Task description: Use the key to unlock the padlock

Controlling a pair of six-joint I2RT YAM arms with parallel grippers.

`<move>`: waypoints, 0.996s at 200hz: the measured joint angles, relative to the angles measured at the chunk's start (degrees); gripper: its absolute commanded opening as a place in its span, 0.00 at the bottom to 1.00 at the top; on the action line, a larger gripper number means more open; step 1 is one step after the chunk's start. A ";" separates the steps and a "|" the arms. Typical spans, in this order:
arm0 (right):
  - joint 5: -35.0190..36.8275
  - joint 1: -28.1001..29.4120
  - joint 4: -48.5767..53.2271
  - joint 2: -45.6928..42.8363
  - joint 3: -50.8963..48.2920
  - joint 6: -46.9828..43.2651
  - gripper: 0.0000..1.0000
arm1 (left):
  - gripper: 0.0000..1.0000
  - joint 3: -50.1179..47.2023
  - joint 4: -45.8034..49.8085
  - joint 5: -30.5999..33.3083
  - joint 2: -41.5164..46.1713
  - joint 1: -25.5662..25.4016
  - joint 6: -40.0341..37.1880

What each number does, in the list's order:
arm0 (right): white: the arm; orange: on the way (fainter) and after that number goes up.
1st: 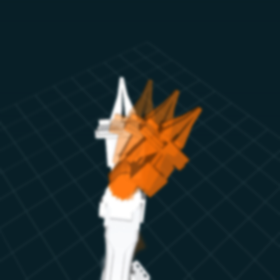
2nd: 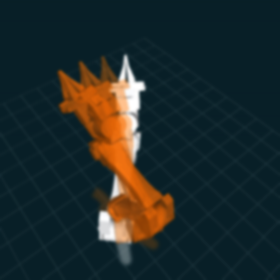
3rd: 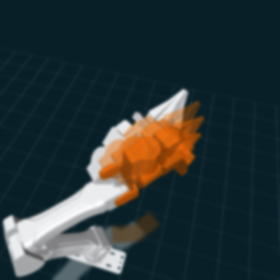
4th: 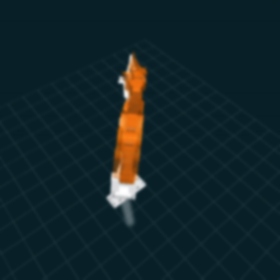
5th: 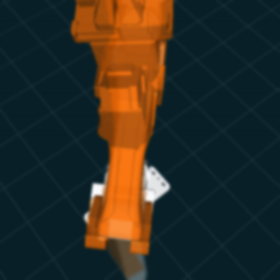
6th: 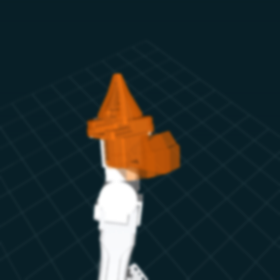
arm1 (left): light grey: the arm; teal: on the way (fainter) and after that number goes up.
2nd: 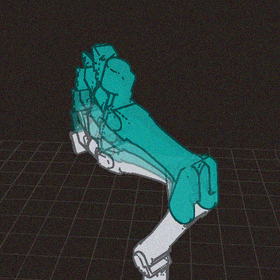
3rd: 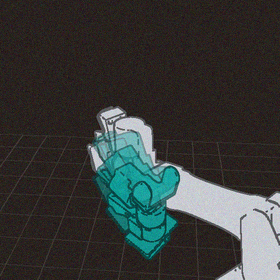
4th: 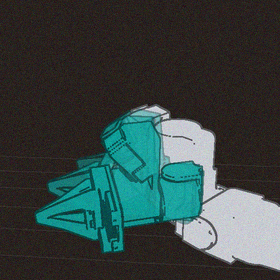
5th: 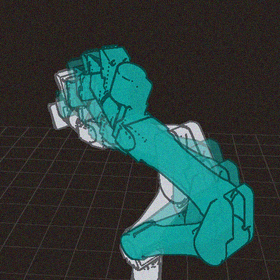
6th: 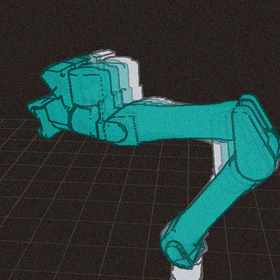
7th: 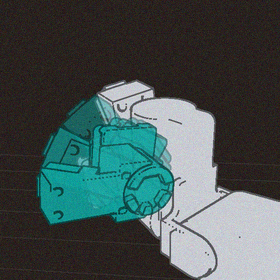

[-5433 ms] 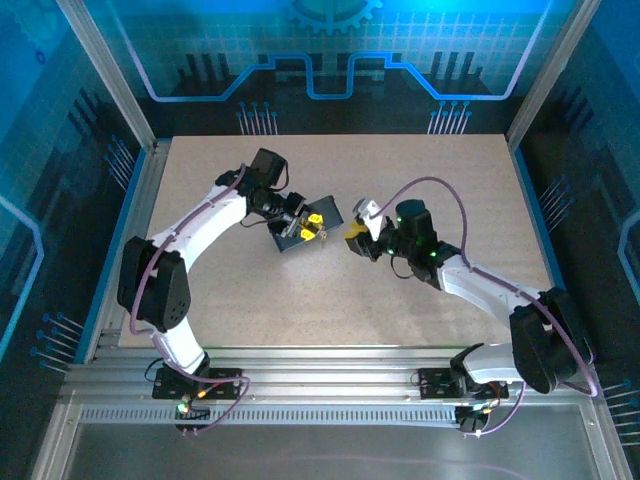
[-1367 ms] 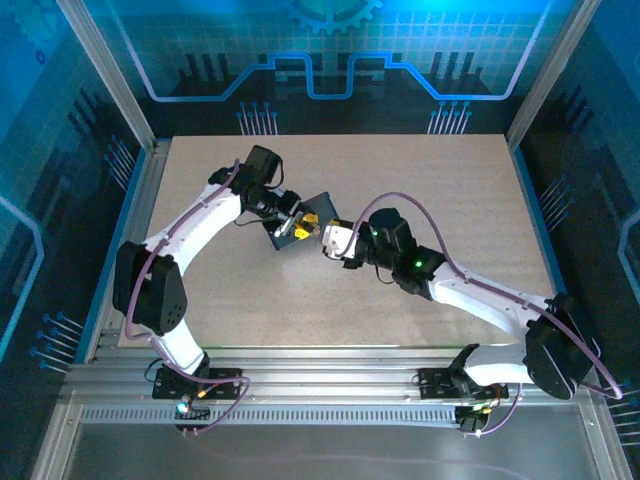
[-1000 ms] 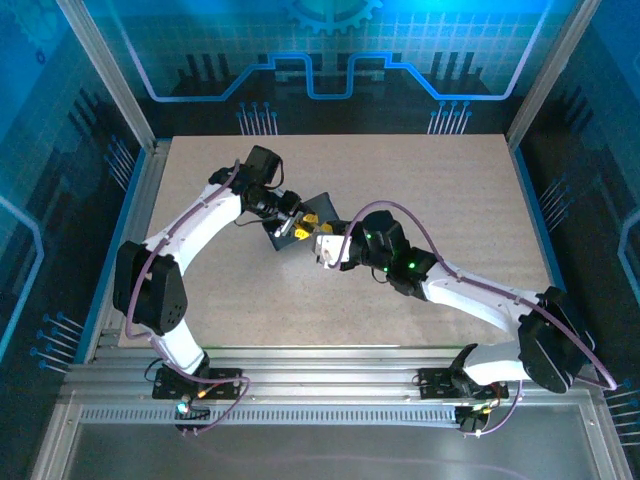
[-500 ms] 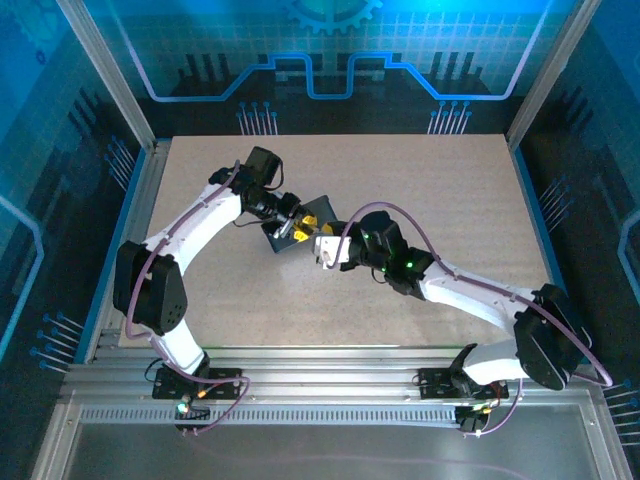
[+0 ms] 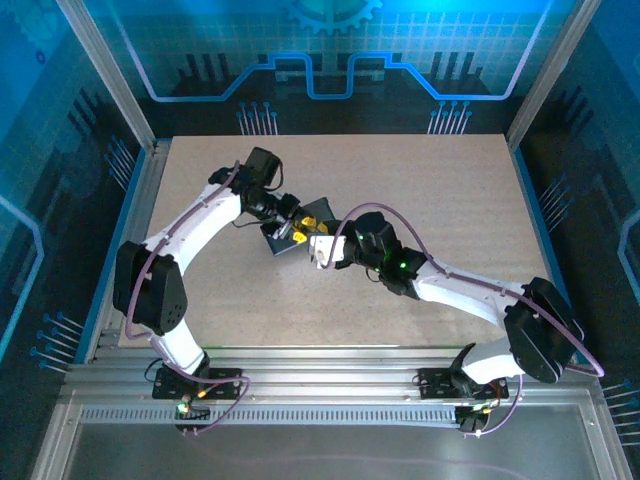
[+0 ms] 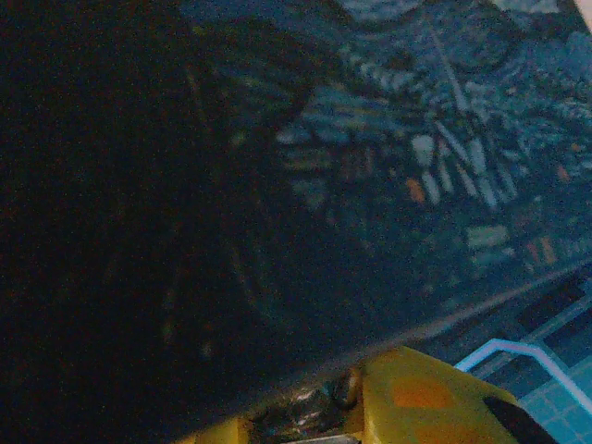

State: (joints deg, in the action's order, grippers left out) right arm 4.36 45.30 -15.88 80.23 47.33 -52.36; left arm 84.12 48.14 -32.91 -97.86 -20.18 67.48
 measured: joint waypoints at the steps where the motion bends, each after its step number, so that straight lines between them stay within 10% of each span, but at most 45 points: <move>1: 0.00 0.00 -0.02 0.00 0.00 0.00 0.26 | 0.00 0.04 0.07 0.00 0.00 0.00 0.00; 199: 2.67 2.58 -1.05 4.37 1.42 1.44 0.12 | 0.00 0.59 2.45 2.45 0.11 0.63 0.11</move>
State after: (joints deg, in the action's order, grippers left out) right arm 7.03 47.88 -16.93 84.60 48.75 -50.92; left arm 84.71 50.59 -30.46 -97.76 -19.55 67.59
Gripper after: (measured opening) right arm 0.130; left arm 0.247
